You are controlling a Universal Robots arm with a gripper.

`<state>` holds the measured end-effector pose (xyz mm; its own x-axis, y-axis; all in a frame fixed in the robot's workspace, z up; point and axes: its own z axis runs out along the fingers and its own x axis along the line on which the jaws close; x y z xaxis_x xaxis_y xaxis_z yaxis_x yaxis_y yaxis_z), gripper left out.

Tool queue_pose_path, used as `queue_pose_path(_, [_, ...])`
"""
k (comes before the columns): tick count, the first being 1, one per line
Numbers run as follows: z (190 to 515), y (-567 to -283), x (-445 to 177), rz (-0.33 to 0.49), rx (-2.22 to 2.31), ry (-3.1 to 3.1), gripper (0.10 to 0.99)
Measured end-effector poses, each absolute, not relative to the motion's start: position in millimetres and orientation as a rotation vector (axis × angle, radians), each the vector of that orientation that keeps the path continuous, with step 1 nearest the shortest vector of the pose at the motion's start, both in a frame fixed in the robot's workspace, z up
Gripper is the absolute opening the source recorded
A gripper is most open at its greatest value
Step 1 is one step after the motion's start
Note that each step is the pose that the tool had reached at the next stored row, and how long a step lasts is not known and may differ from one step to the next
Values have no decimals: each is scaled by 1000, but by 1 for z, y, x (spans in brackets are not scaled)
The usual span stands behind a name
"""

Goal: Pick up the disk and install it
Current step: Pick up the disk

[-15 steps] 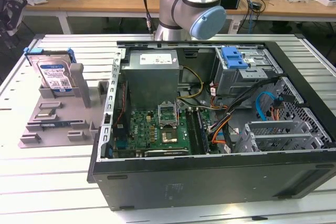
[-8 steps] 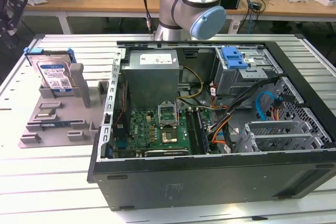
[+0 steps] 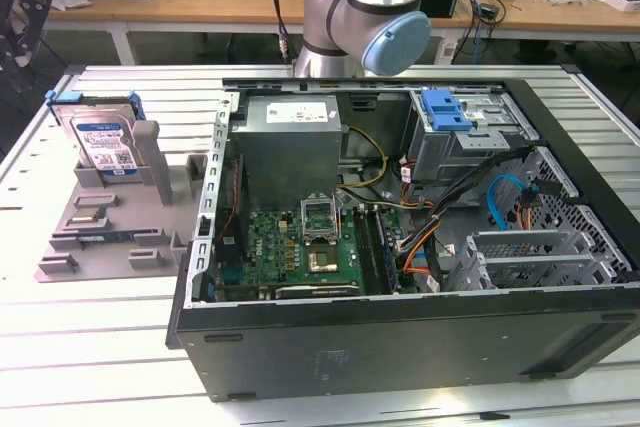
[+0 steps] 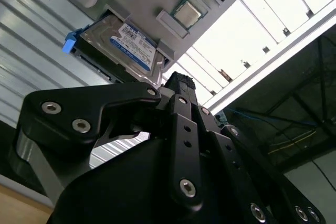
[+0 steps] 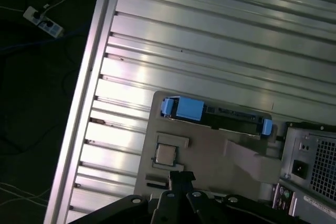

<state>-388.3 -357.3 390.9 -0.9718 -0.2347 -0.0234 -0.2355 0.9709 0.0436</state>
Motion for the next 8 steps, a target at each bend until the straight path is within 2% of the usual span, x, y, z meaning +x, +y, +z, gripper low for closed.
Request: queue_pose_path(8, [391, -357, -388, 73, -529, 3080, 106])
